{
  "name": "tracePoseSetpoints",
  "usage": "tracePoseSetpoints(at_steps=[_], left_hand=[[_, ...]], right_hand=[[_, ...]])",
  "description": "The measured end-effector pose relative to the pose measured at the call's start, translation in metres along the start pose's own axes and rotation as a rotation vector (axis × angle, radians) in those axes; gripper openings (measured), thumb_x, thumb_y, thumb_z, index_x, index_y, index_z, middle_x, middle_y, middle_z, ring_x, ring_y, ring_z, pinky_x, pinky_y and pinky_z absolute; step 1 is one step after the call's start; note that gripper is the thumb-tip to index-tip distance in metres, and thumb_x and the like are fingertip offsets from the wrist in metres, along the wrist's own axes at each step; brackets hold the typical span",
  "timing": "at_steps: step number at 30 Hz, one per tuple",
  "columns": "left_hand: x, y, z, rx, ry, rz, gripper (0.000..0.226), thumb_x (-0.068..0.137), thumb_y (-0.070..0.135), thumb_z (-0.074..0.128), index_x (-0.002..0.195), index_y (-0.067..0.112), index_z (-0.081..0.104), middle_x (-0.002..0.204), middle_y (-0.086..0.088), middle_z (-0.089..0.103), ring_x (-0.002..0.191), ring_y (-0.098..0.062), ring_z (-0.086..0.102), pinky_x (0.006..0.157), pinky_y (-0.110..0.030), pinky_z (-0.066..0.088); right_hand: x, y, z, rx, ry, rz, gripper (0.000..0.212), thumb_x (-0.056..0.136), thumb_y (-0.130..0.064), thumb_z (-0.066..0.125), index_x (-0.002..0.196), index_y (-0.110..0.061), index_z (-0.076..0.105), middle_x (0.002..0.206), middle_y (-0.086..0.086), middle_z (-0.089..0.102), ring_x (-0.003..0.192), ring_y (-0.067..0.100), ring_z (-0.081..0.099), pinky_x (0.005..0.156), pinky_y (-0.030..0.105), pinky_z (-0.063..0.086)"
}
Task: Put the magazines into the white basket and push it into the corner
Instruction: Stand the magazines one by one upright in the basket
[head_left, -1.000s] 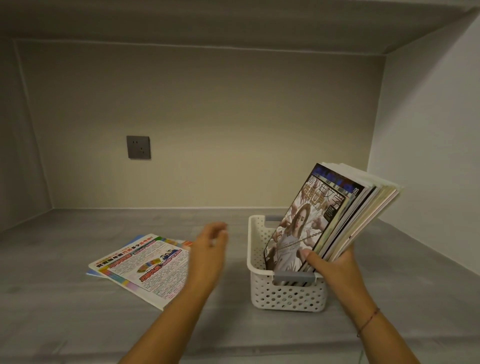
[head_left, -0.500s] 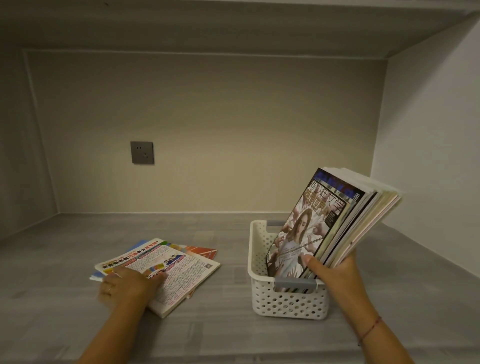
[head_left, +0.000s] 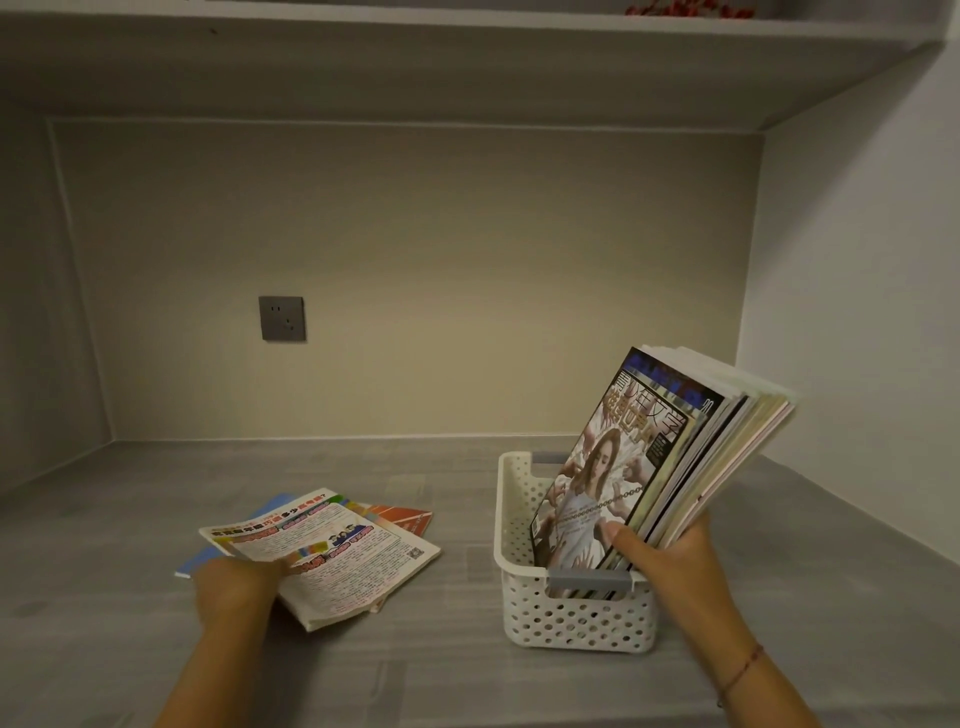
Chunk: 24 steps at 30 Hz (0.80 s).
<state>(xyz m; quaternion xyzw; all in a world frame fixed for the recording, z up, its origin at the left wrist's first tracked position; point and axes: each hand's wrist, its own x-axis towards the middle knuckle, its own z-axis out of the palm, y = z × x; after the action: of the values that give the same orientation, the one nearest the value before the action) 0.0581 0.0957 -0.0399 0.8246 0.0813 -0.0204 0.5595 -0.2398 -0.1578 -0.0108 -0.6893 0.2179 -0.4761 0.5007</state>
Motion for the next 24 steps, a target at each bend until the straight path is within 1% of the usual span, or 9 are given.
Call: tracePoseSetpoints(at_steps=[2, 5, 8, 12, 14, 17, 19, 20, 24], left_hand=[[-0.001, 0.001, -0.003, -0.186, -0.069, -0.11, 0.034, 0.083, 0.009, 0.07, 0.11, -0.008, 0.056, 0.101, -0.028, 0.065, 0.078, -0.036, 0.059, 0.079, -0.044, 0.052], [-0.005, 0.011, -0.005, -0.446, -0.256, -0.204, 0.03, 0.089, 0.0, 0.058, 0.117, -0.006, 0.051, 0.082, -0.021, 0.059, 0.063, -0.027, 0.054, 0.055, -0.031, 0.05], [-0.01, 0.022, -0.005, -0.552, -0.458, -0.282, 0.029, 0.093, -0.001, 0.051, 0.121, 0.002, 0.045, 0.098, -0.024, 0.06, 0.087, -0.034, 0.061, 0.058, -0.041, 0.059], [-0.015, 0.018, 0.007, -0.577, -0.567, -0.312, 0.039, 0.095, -0.004, 0.045, 0.133, 0.005, 0.04, 0.12, -0.025, 0.057, 0.117, -0.039, 0.055, 0.038, -0.042, 0.054], [-0.016, 0.012, 0.016, -0.604, -0.558, -0.279, 0.042, 0.095, -0.002, 0.046, 0.136, 0.004, 0.038, 0.119, -0.025, 0.057, 0.114, -0.038, 0.057, 0.038, -0.039, 0.055], [-0.024, 0.012, 0.03, -0.572, -0.453, -0.086, 0.033, 0.097, 0.004, 0.047, 0.13, 0.001, 0.043, 0.093, -0.018, 0.063, 0.083, -0.033, 0.063, 0.05, -0.039, 0.059], [-0.031, 0.022, 0.037, -0.471, -0.344, 0.132, 0.026, 0.098, 0.012, 0.046, 0.123, 0.006, 0.05, 0.093, -0.014, 0.066, 0.08, -0.031, 0.064, 0.071, -0.048, 0.058], [-0.037, 0.03, 0.037, -0.44, -0.298, 0.239, 0.022, 0.099, 0.015, 0.045, 0.119, 0.011, 0.052, 0.093, -0.01, 0.067, 0.08, -0.029, 0.065, 0.073, -0.048, 0.056], [-0.076, 0.072, 0.035, -0.416, -0.191, 0.579, 0.016, 0.099, 0.022, 0.044, 0.114, 0.022, 0.05, 0.089, 0.007, 0.066, 0.079, -0.013, 0.067, 0.056, -0.029, 0.055]], right_hand=[[0.0, 0.0, 0.0, -0.001, 0.0, -0.002, 0.071, 0.068, -0.022, 0.079, 0.12, -0.037, 0.033, 0.1, -0.023, 0.055, 0.086, -0.007, 0.052, 0.068, 0.011, 0.04], [-0.001, 0.0, 0.0, -0.002, -0.001, -0.005, 0.071, 0.067, -0.024, 0.079, 0.12, -0.038, 0.034, 0.101, -0.025, 0.055, 0.086, -0.008, 0.053, 0.067, 0.009, 0.038], [-0.001, 0.0, 0.0, -0.003, -0.004, -0.007, 0.071, 0.067, -0.025, 0.079, 0.121, -0.038, 0.034, 0.101, -0.025, 0.055, 0.087, -0.009, 0.053, 0.067, 0.009, 0.038], [-0.001, -0.001, 0.0, -0.002, -0.003, -0.001, 0.064, 0.067, -0.022, 0.079, 0.114, -0.038, 0.038, 0.099, -0.022, 0.057, 0.084, -0.008, 0.054, 0.065, 0.009, 0.039], [-0.001, -0.001, 0.0, 0.001, 0.0, 0.001, 0.061, 0.067, -0.021, 0.079, 0.109, -0.04, 0.038, 0.097, -0.021, 0.057, 0.082, -0.007, 0.055, 0.064, 0.009, 0.039], [0.0, -0.001, 0.001, 0.003, -0.001, 0.0, 0.066, 0.067, -0.021, 0.079, 0.115, -0.036, 0.036, 0.098, -0.021, 0.056, 0.085, -0.006, 0.052, 0.065, 0.011, 0.039], [0.001, 0.001, 0.0, 0.007, 0.003, -0.006, 0.068, 0.067, -0.019, 0.078, 0.117, -0.035, 0.035, 0.098, -0.021, 0.055, 0.086, -0.007, 0.051, 0.065, 0.01, 0.038], [0.001, 0.001, 0.0, 0.009, 0.006, -0.008, 0.068, 0.068, -0.018, 0.078, 0.117, -0.035, 0.035, 0.098, -0.022, 0.055, 0.085, -0.008, 0.052, 0.064, 0.009, 0.038], [0.002, 0.003, 0.0, 0.015, 0.008, -0.002, 0.067, 0.068, -0.017, 0.078, 0.115, -0.036, 0.036, 0.097, -0.02, 0.057, 0.084, -0.007, 0.054, 0.063, 0.009, 0.039]])
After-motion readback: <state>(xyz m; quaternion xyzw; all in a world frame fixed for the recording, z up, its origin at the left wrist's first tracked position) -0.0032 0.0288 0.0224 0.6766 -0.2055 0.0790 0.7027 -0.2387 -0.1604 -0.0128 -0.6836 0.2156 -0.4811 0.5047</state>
